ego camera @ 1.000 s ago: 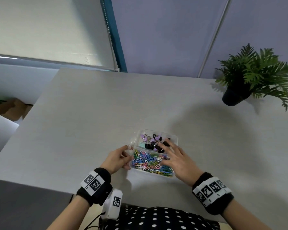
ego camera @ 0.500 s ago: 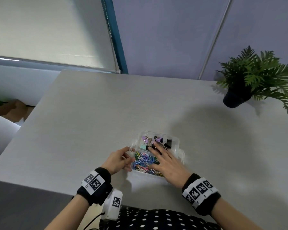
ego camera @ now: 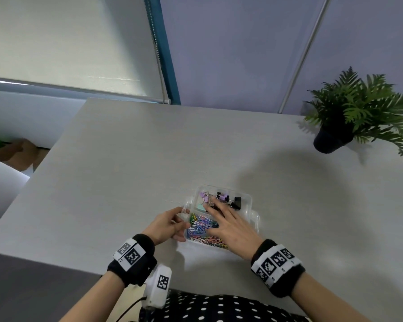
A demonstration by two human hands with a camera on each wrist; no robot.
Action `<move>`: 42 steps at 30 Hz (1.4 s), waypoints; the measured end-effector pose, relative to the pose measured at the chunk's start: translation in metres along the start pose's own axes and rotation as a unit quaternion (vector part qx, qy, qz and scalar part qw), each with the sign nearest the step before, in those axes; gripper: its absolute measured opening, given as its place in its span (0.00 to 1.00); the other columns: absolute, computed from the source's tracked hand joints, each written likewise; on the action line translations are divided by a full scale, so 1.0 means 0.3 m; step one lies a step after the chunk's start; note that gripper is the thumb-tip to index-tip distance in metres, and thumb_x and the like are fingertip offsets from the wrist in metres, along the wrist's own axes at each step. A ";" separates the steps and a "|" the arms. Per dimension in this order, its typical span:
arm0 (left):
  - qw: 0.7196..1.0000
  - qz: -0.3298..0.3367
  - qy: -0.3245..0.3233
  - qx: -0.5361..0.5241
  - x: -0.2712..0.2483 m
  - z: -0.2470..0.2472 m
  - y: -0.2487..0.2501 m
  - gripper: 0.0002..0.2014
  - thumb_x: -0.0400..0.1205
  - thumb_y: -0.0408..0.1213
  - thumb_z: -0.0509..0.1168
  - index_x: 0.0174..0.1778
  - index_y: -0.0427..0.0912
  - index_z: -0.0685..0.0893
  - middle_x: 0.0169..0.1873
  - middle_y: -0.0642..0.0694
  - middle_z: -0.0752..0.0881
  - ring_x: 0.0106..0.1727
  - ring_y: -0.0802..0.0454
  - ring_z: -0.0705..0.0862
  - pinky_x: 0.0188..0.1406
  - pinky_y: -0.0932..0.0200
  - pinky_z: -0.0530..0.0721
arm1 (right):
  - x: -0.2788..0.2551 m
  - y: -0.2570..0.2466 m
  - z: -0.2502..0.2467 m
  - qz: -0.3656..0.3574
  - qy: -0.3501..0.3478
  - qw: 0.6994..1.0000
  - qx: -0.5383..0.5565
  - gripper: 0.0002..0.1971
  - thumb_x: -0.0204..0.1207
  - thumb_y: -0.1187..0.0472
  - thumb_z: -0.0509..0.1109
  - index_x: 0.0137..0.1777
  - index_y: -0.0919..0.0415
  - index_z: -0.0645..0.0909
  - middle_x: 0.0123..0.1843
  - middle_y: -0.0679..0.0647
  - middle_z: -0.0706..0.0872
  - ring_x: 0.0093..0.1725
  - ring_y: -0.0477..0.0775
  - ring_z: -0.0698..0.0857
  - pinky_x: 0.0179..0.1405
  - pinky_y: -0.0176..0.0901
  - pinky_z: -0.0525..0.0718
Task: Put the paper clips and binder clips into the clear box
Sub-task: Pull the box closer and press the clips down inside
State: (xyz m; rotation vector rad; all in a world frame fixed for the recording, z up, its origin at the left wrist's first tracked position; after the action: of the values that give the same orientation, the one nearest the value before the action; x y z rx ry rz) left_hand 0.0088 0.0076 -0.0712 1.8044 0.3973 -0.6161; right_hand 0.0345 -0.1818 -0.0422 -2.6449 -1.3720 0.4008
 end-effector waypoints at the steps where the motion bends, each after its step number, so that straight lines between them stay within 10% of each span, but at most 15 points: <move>1: 1.000 0.000 -0.004 -0.001 0.000 0.000 0.000 0.16 0.81 0.27 0.63 0.65 0.40 0.75 0.40 0.42 0.79 0.35 0.45 0.87 0.39 0.57 0.91 | 0.000 0.005 -0.011 -0.001 0.002 1.000 0.012 0.15 0.69 0.68 0.72 0.52 0.50 0.84 0.82 0.62 0.59 0.80 0.64 0.42 0.76 0.60 0.48; 9: 1.000 0.001 -0.006 -0.021 0.003 0.003 -0.005 0.16 0.81 0.27 0.64 0.63 0.41 0.76 0.39 0.43 0.79 0.34 0.48 0.87 0.37 0.57 0.91 | 0.060 -0.080 0.001 0.021 -0.010 0.999 0.034 0.29 0.74 0.76 0.47 0.76 0.67 0.62 0.84 0.64 0.37 0.75 0.62 0.25 0.78 0.54 0.31; 12: 1.000 -0.002 -0.003 -0.031 0.002 0.006 -0.018 0.16 0.80 0.28 0.64 0.63 0.42 0.76 0.39 0.43 0.79 0.34 0.48 0.88 0.39 0.55 0.91 | 0.040 -0.097 0.006 0.008 -0.021 0.999 0.032 0.29 0.73 0.79 0.55 0.76 0.64 0.65 0.83 0.60 0.36 0.80 0.63 0.28 0.77 0.54 0.32; 15: 0.999 -0.005 -0.005 -0.033 0.002 0.006 -0.026 0.15 0.81 0.29 0.65 0.62 0.42 0.76 0.41 0.41 0.79 0.36 0.47 0.88 0.40 0.54 0.91 | 0.008 -0.032 -0.029 0.034 0.036 0.998 0.031 0.26 0.63 0.75 0.71 0.62 0.57 0.81 0.80 0.60 0.64 0.81 0.67 0.57 0.78 0.63 0.60; 17: 1.000 -0.010 -0.010 -0.028 0.003 0.004 -0.027 0.16 0.81 0.30 0.65 0.64 0.42 0.75 0.44 0.40 0.79 0.39 0.44 0.88 0.41 0.54 0.91 | -0.015 0.068 -0.068 0.079 0.110 0.991 0.009 0.16 0.54 0.66 0.82 0.43 0.53 0.86 0.54 0.54 0.88 0.59 0.59 0.81 0.52 0.48 0.88; 24: 0.999 -0.013 -0.020 -0.034 0.002 0.020 -0.013 0.15 0.81 0.28 0.64 0.63 0.38 0.73 0.41 0.44 0.77 0.38 0.44 0.87 0.40 0.54 0.91 | 0.014 0.224 -0.033 0.049 -0.043 0.996 -0.068 0.12 0.59 0.60 0.83 0.26 0.56 0.81 0.25 0.46 0.79 0.23 0.42 0.74 0.16 0.29 0.74; 27: 0.999 -0.012 -0.020 -0.034 0.000 0.017 -0.014 0.16 0.81 0.28 0.64 0.64 0.37 0.73 0.41 0.44 0.78 0.38 0.44 0.87 0.40 0.55 0.91 | 0.049 0.230 -0.004 0.009 -0.076 0.991 -0.112 0.10 0.70 0.64 0.76 0.30 0.61 0.81 0.23 0.48 0.74 0.21 0.45 0.70 0.18 0.33 0.75; 31: 0.999 -0.012 -0.021 -0.034 0.002 0.015 -0.019 0.15 0.81 0.29 0.64 0.63 0.38 0.74 0.42 0.44 0.78 0.38 0.46 0.88 0.42 0.53 0.91 | 0.084 0.256 0.015 -0.009 -0.089 0.988 -0.130 0.19 0.57 0.62 0.84 0.20 0.57 0.75 0.15 0.47 0.59 0.14 0.44 0.60 0.13 0.27 0.62; 36: 0.998 -0.017 -0.026 -0.049 0.004 0.018 -0.024 0.16 0.81 0.28 0.64 0.64 0.37 0.73 0.44 0.42 0.78 0.39 0.45 0.88 0.40 0.56 0.91 | 0.078 0.251 -0.032 0.027 -0.123 0.989 -0.081 0.12 0.82 0.66 0.58 0.43 0.66 0.81 0.28 0.53 0.74 0.30 0.52 0.75 0.30 0.36 0.76; 42: 0.997 -0.017 -0.038 -0.061 0.016 0.013 -0.036 0.15 0.80 0.29 0.66 0.62 0.38 0.74 0.46 0.39 0.79 0.36 0.49 0.88 0.38 0.58 0.90 | 0.068 0.269 -0.055 0.048 -0.082 0.993 -0.066 0.08 0.81 0.60 0.62 0.49 0.62 0.81 0.40 0.56 0.82 0.41 0.56 0.81 0.40 0.41 0.74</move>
State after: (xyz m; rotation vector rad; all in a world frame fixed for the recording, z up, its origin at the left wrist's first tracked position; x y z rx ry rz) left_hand 0.0060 0.0070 -0.0834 1.6560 0.4058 -0.6695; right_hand 0.1136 -0.2115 -0.0492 -2.8501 -1.3642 0.5702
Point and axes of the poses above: each hand's wrist, its own x-axis towards the middle knuckle, its own z-axis out of the palm, y = z × x, the point moved 3 cm from there along x, towards the middle knuckle
